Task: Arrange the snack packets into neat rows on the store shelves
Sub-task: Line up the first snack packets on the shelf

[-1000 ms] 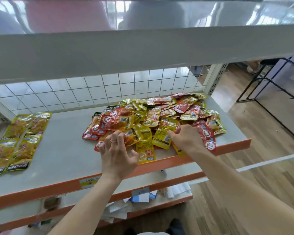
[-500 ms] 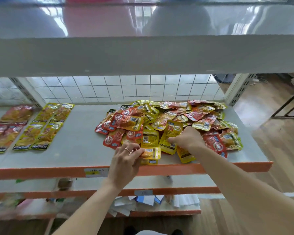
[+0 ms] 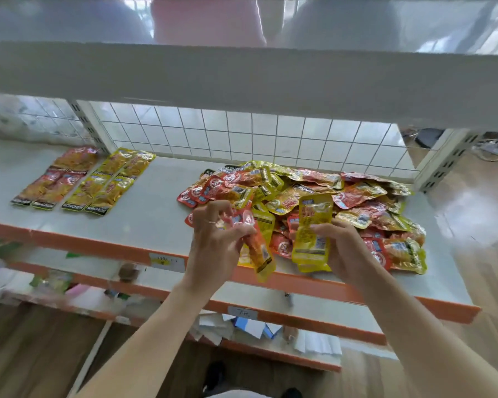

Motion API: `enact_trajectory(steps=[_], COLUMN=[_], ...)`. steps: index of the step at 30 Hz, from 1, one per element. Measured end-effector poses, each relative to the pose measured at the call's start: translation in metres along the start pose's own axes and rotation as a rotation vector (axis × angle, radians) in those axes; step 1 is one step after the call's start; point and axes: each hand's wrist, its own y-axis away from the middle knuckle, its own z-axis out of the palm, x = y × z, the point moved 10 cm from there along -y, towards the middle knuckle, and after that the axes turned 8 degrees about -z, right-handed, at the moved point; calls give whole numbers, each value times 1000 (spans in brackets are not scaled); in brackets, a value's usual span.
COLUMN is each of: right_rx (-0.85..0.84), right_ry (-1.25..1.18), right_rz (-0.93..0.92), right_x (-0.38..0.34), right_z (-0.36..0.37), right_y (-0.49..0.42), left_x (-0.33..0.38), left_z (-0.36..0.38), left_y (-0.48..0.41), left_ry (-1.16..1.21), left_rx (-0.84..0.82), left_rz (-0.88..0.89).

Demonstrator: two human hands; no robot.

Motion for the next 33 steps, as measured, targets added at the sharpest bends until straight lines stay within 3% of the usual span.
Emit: enact_trajectory(steps=[2,4,9,13,16,20,26,33], right_rx=[-132,-225,-244,-220,-287,-389,-374,-463], right_ry=[-109,-214,-321,-407,-508,-535,-491,-528], right_rz=[52,94,186,171,167,183,172,134], right_x=[3,9,30,40,39,46,76,106], right_z=[21,36,55,67,89,125,191,287], right_y=[11,19,22,15,16,16,14,25], left_x=[-4,-14,-34,-47,-61,-86,-127,-195], left_z=[-14,-17,-8,-7,-18,-40,-95,-149], left_y=[0,4,25,39,43,38,31,53], left_ry=[67,264,726,923,982,854,729,784], left_rx=[84,54,-93,-184,-158,-107,-80,-124], left_rz=[-116,-266,-782,-987,-1060,-1069,-963,-1046])
